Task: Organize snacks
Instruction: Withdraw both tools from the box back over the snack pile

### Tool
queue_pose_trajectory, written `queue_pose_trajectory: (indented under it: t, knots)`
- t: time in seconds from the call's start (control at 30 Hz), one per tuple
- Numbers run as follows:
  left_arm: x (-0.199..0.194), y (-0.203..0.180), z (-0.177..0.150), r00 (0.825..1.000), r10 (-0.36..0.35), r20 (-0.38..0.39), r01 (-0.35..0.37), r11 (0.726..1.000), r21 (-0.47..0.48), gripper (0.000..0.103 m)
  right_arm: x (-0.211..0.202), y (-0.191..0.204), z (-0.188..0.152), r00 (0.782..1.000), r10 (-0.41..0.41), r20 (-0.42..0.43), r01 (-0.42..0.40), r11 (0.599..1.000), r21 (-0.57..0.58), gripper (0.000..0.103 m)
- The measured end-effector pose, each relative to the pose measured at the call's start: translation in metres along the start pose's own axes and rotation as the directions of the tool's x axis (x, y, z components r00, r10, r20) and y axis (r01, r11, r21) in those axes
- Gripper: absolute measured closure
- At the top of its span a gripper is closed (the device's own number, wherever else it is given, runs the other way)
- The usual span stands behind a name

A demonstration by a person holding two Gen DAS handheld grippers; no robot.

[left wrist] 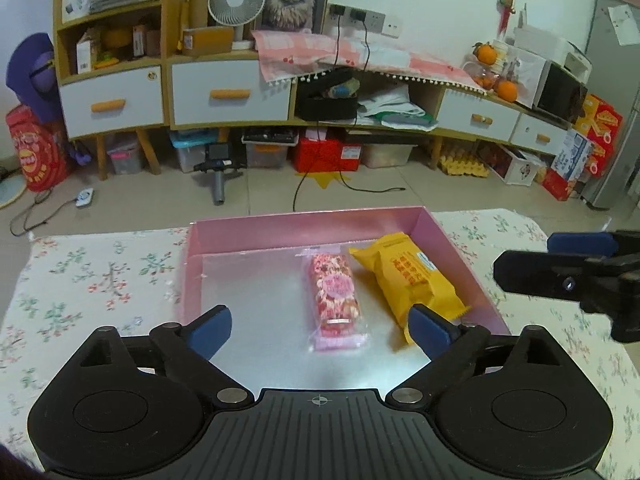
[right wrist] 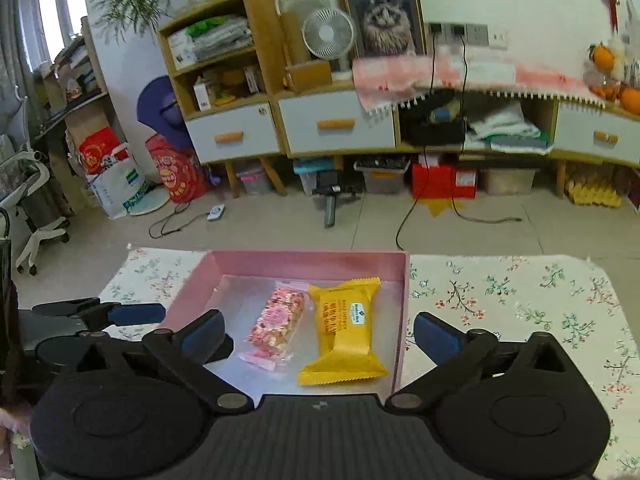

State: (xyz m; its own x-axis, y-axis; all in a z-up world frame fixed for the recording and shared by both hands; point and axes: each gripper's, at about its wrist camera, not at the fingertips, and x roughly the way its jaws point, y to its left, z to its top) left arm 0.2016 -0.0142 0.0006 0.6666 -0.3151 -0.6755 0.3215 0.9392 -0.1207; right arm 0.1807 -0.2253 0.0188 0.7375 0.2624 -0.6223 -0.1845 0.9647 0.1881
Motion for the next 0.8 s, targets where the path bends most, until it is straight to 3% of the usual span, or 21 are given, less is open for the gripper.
queue_pose_trajectory:
  t: [0.43, 0.8]
  knots:
    - [-0.060, -0.002, -0.041, 1.000, 0.000, 0.014, 0.000, 1.000, 0.024, 0.005, -0.043, 0.023, -0.029, 1.000, 0.030, 0.008, -0.030, 0.997, -0.066, 0.026]
    - [-0.102, 0.001, -0.090, 1.000, -0.007, 0.004, 0.007, 0.999, 0.035, 0.004, -0.081, 0.044, -0.071, 0.990, 0.140, -0.012, -0.140, 0.980, -0.139, 0.026]
